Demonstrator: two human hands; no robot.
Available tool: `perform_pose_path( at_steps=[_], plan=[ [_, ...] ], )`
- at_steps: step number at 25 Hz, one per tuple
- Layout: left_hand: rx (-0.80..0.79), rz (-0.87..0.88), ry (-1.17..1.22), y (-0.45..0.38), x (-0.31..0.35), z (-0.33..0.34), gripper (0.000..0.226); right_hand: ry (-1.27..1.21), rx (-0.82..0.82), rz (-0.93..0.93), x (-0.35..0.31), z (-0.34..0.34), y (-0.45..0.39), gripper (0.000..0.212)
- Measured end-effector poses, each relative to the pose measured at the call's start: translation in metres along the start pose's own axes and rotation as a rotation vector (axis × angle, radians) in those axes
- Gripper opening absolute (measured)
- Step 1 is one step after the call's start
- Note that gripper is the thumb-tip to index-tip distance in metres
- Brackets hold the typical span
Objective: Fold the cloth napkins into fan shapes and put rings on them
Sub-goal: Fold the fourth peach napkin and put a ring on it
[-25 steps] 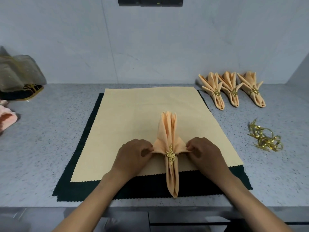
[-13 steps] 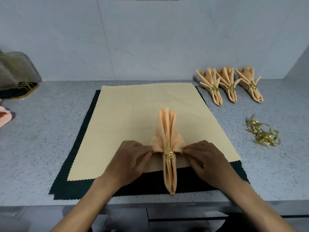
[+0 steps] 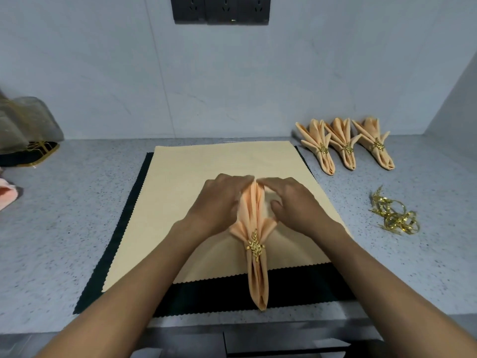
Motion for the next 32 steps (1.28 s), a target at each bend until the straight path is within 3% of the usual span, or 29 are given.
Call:
perform_pose_path(
  at_steps=[3, 4, 10, 14, 16, 18, 20, 26, 32],
  plan=[
    [0.097, 0.065, -0.122, 0.005, -0.002, -0.011, 0.020, 0.246, 0.142, 0.028, -0.008, -0.012, 0.002, 0.009],
    [0.145, 0.048, -0.097, 0.013, -0.012, -0.015, 0.015, 0.252, 0.196, 0.026, -0.004, -0.014, 0.010, 0.004],
    [0.244, -0.155, 0.160, 0.074, -0.060, -0.004, 0.011, 0.126, 0.290, 0.127, 0.038, -0.003, 0.062, 0.010],
    [0.297, -0.358, 0.368, 0.089, -0.073, 0.007, 0.033, -0.073, 0.437, 0.289, 0.030, -0.010, 0.080, 0.018],
    [0.269, -0.437, 0.378, 0.095, -0.075, 0.017, 0.032, -0.177, 0.295, 0.363, 0.011, 0.006, 0.085, 0.035],
    [0.201, -0.442, 0.312, 0.098, -0.071, 0.028, 0.018, -0.178, 0.042, 0.406, -0.017, 0.035, 0.086, 0.056],
    [0.165, -0.418, 0.281, 0.099, -0.066, 0.033, 0.012, -0.094, -0.070, 0.432, -0.039, 0.052, 0.084, 0.062],
    [0.147, -0.297, 0.193, 0.086, -0.043, 0.033, 0.010, -0.028, -0.022, 0.500, -0.039, 0.056, 0.066, 0.047],
    [0.140, -0.158, 0.137, 0.036, -0.007, 0.038, 0.008, -0.110, 0.178, 0.523, 0.009, 0.028, 0.079, 0.042]
  ],
)
Point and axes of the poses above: each hand's wrist, its own y-axis away from the middle knuckle, its own z-axis out of the palm, x = y × z, the point moved 9 cm from there along -y, towards the middle knuckle, and after that the axes turned 12 degrees about -x, right-handed, at the moved point
